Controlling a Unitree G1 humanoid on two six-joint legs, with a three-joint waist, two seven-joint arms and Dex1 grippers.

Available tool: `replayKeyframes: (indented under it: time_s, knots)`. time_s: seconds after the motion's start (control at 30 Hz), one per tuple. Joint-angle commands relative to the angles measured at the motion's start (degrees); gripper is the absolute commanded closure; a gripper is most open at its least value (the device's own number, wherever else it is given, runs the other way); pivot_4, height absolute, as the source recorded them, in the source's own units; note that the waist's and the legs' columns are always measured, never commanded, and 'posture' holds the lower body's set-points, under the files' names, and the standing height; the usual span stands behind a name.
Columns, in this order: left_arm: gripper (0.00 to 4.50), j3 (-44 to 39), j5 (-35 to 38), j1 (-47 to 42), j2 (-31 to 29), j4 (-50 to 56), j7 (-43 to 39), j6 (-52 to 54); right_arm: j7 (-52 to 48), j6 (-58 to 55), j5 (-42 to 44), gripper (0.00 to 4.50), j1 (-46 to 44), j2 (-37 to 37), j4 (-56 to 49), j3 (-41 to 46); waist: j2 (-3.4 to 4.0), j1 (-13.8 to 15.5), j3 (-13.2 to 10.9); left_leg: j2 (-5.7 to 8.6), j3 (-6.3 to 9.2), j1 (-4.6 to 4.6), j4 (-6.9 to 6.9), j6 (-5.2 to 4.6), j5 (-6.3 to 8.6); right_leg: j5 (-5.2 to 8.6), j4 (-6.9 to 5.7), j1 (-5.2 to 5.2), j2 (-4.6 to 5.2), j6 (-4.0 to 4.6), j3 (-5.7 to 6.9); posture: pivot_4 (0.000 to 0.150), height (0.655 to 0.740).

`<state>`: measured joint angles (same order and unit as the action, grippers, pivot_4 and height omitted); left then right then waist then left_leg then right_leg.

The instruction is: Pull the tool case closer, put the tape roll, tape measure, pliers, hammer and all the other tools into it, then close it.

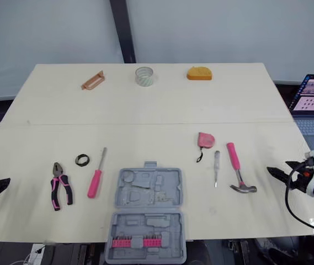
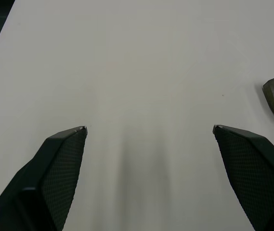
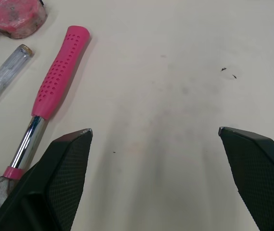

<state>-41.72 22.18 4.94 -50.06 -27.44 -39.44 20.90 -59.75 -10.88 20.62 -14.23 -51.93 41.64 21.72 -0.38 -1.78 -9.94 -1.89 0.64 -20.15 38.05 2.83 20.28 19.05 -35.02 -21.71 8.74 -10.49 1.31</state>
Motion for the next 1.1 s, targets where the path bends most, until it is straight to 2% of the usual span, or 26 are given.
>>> replayKeyframes:
  time_s: [0.03, 0.13, 0.23, 0.47, 0.6, 0.77, 0.87, 0.97, 1.1]
  knots:
    - [0.0, -0.9, -0.1, -0.5, -1.8, -0.8, -0.2, -1.7, -1.1, 1.9, -0.1, 0.06, -0.8, -1.1, 0.4, 0.7, 0.0, -0.1, 0.0, -0.01, 0.0, 0.01, -0.01, 0.01, 0.0, 0.0, -0.01, 0.0, 0.0, 0.0, 0.0, 0.15, 0.74]
    - [0.0, -0.2, 0.3, -0.8, -1.2, -0.1, -1.0, -2.0, -1.5, 1.7, 0.5, 0.06, -1.5, -0.7, -0.4, 0.8, 0.0, -0.1, 0.0, -0.02, -0.02, 0.01, -0.01, 0.02, 0.01, 0.0, 0.0, -0.01, 0.0, 0.0, 0.01, 0.15, 0.74]
    - [0.0, 1.1, 2.4, -2.0, 0.2, 2.9, -3.2, -0.6, -2.8, -0.6, 1.9, 0.06, -1.4, 0.2, -5.9, 0.1, 0.0, 0.0, 0.0, -0.02, -0.02, 0.01, 0.0, 0.02, 0.01, 0.0, -0.01, -0.01, 0.0, -0.01, 0.01, 0.15, 0.74]
    - [0.0, 14.3, 2.8, -6.2, 2.1, 18.2, -11.8, -1.8, -5.3, -17.0, 10.4, 0.06, -4.2, 5.5, -39.5, -11.4, 0.06, 0.2, 0.0, -0.09, 0.02, -0.03, 0.17, 0.07, -0.01, -0.04, -0.14, -0.02, -0.03, -0.02, 0.06, 0.15, 0.74]
    - [0.0, 22.2, -1.4, -8.3, 1.1, 16.9, -16.5, -6.0, -4.1, -22.5, 11.7, 0.06, -9.3, 9.9, -51.0, -20.6, 0.07, 0.0, 0.0, -0.1, 0.04, -0.02, 0.09, 0.1, 0.05, -0.05, -0.12, -0.05, -0.04, -0.02, 0.14, 0.15, 0.74]
    - [0.0, 28.3, -5.9, -12.7, 1.0, 11.5, -18.7, -12.0, -2.2, -25.1, 10.1, 0.06, -14.0, 14.2, -56.5, -27.9, 0.07, 0.1, 0.0, -0.1, -0.01, -0.17, 0.18, 0.11, 0.06, -0.05, -0.24, -0.29, -0.03, -0.01, 0.24, 0.15, 0.74]
    - [0.79, 30.0, -7.4, -15.9, 1.7, 7.2, -18.8, -14.3, -0.9, -26.0, 9.2, 0.0, -15.2, 15.8, -58.4, -30.7, 0.05, 0.3, 0.0, -0.1, 0.0, -0.18, 0.25, 0.11, 0.06, -0.05, -0.31, -0.28, -0.02, 0.0, 0.26, 0.15, 0.74]
    - [2.32, 30.9, -7.7, -18.5, 2.0, 3.9, -19.3, -15.0, 0.2, -26.3, 7.7, 0.0, -15.8, 16.9, -59.7, -33.3, 0.04, 0.2, 0.0, -0.1, 0.01, -0.18, 0.26, 0.11, 0.06, -0.06, -0.4, -0.31, -0.02, 0.0, 0.31, 0.15, 0.74]
    - [2.32, 32.0, -8.5, -21.1, 2.4, 0.9, -19.6, -16.5, 1.4, -26.3, 5.8, 0.0, -16.0, 17.9, -61.3, -36.4, 0.04, 0.1, 0.0, -0.1, 0.01, -0.18, 0.24, 0.11, 0.06, -0.07, -0.54, -0.43, 0.0, 0.02, 0.42, 0.15, 0.74]
